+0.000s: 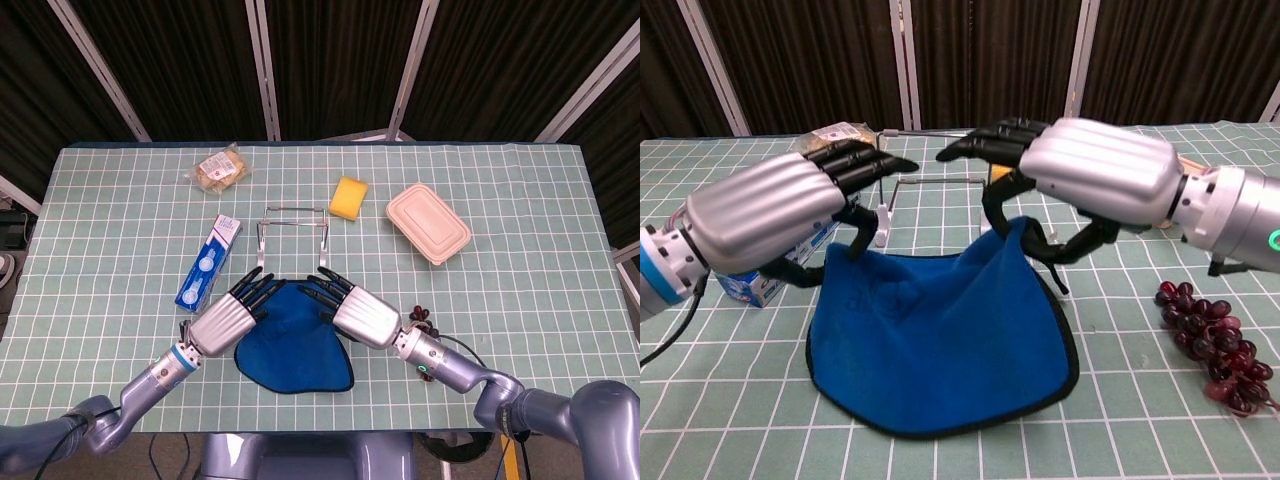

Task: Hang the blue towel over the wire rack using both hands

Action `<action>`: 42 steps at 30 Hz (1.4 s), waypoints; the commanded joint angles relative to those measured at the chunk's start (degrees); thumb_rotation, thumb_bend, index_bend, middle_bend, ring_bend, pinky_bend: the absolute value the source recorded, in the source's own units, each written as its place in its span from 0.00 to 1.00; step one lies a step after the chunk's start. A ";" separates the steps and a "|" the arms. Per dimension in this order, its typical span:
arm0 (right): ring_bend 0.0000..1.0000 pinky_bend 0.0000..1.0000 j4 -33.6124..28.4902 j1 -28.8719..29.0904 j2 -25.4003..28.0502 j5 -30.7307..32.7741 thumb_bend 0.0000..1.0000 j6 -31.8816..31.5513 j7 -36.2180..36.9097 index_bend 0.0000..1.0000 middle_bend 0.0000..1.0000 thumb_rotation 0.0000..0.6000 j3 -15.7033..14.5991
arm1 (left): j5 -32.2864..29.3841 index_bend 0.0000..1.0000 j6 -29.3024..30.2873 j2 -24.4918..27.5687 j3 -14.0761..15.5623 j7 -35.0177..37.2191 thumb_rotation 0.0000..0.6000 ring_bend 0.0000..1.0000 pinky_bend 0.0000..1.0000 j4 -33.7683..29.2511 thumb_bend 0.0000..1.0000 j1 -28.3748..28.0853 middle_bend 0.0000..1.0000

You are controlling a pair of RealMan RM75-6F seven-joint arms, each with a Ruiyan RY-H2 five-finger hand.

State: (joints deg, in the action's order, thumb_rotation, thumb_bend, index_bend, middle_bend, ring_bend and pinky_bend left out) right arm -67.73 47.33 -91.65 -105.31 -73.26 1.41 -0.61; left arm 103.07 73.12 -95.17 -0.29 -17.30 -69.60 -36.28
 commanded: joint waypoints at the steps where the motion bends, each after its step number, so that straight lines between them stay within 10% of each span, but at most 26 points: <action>1: 0.00 0.00 -4.27 1.44 3.41 1.87 0.41 0.52 -1.29 0.64 0.05 1.00 3.20 | -1.44 0.79 1.37 2.25 -2.76 -0.99 1.00 0.00 0.00 -3.26 0.48 -0.58 0.00; 19: 0.00 0.00 -10.56 10.05 10.30 17.93 0.41 12.14 -3.90 0.64 0.05 1.00 19.03 | -14.52 0.80 -1.06 7.26 -19.24 -9.41 1.00 0.00 0.00 -10.37 0.48 -7.62 0.00; 42: 0.00 0.00 0.96 15.04 7.77 23.45 0.41 15.49 2.72 0.64 0.06 1.00 22.02 | -21.37 0.80 -2.83 6.87 -23.13 -7.61 1.00 0.00 0.00 -1.93 0.48 -13.96 0.00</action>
State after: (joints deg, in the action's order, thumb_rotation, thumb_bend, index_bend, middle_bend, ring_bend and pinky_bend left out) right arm -66.83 62.32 -83.84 -81.91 -57.73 4.06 21.41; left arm 81.77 70.30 -88.34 -23.45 -24.91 -71.57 -50.19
